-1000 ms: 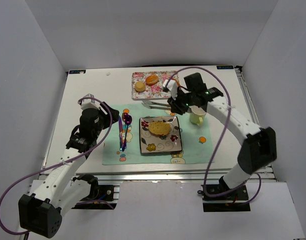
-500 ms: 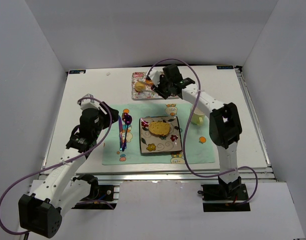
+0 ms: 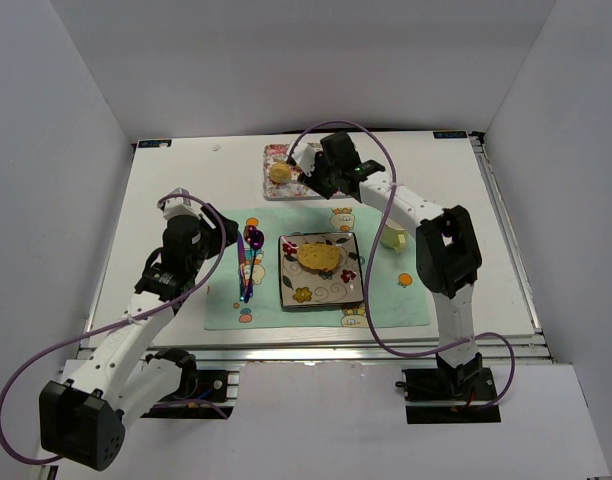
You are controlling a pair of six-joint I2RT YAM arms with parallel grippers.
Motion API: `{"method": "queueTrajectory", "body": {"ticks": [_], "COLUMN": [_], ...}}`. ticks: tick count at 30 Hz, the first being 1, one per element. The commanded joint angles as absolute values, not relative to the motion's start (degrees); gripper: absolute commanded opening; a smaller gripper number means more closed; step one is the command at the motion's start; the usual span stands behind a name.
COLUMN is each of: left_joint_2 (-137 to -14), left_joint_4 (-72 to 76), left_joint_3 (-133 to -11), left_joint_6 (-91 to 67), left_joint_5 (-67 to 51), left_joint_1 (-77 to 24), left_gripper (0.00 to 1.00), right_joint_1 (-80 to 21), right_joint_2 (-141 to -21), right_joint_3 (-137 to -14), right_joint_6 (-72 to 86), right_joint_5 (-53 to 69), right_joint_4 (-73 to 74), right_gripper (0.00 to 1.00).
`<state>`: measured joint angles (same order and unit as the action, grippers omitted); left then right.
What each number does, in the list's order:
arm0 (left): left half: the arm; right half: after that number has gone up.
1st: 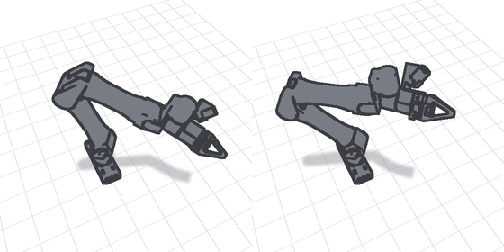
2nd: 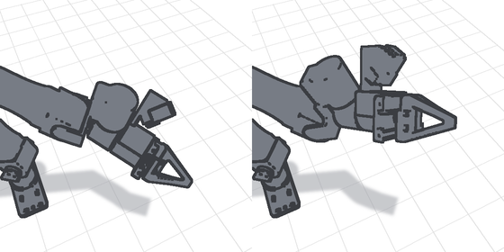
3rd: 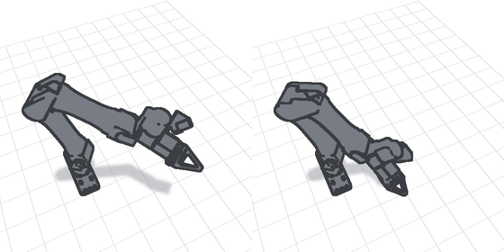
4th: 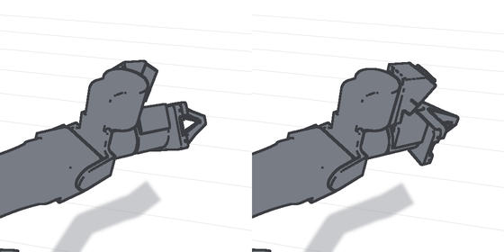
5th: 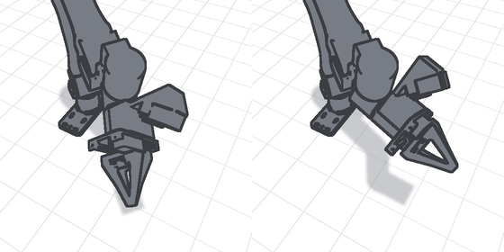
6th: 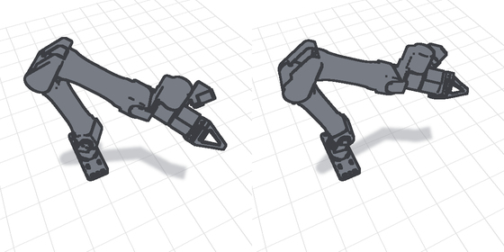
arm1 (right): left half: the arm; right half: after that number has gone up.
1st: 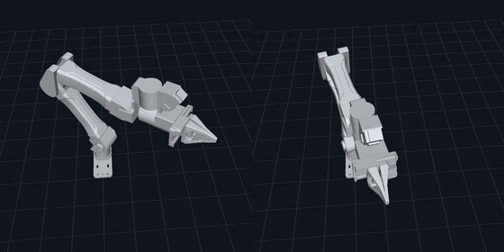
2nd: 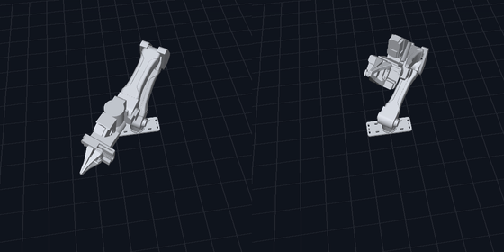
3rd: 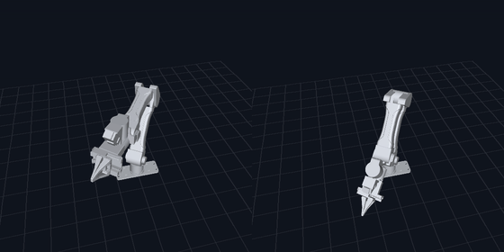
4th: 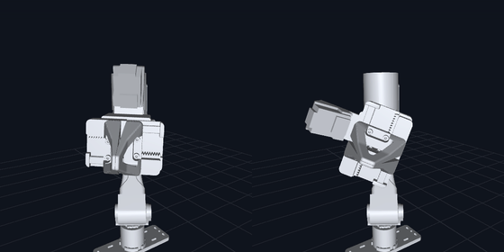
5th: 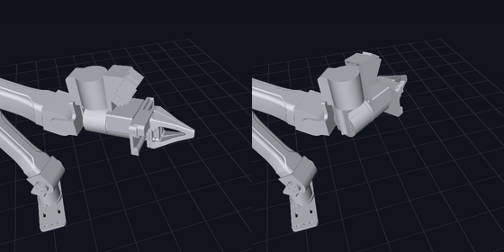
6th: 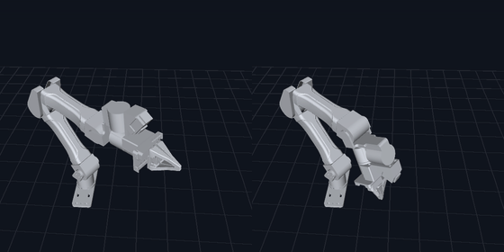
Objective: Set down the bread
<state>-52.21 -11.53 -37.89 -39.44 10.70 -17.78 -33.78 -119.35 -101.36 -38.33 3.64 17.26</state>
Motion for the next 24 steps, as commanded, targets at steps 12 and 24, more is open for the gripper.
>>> {"method": "queueTrajectory", "body": {"ticks": [12, 24], "left_joint_2": [-51.24, -51.06], "left_joint_4": [-10.9, -10.9], "left_joint_3": [-38.5, -38.41], "left_joint_6": [-39.2, -39.2], "left_joint_5": [10.99, 11.07], "left_joint_1": [-17.49, -17.49], "left_gripper": [0.76, 0.76], "right_joint_1": [-34.98, -35.6], "right_joint_2": [-120.94, -122.43], "right_joint_3": [-101.34, -101.6], "right_joint_6": [-40.52, -39.81], "right_joint_5": [1.23, -0.26], "right_joint_4": [14.85, 16.17], "right_gripper": [0.48, 0.48]}}
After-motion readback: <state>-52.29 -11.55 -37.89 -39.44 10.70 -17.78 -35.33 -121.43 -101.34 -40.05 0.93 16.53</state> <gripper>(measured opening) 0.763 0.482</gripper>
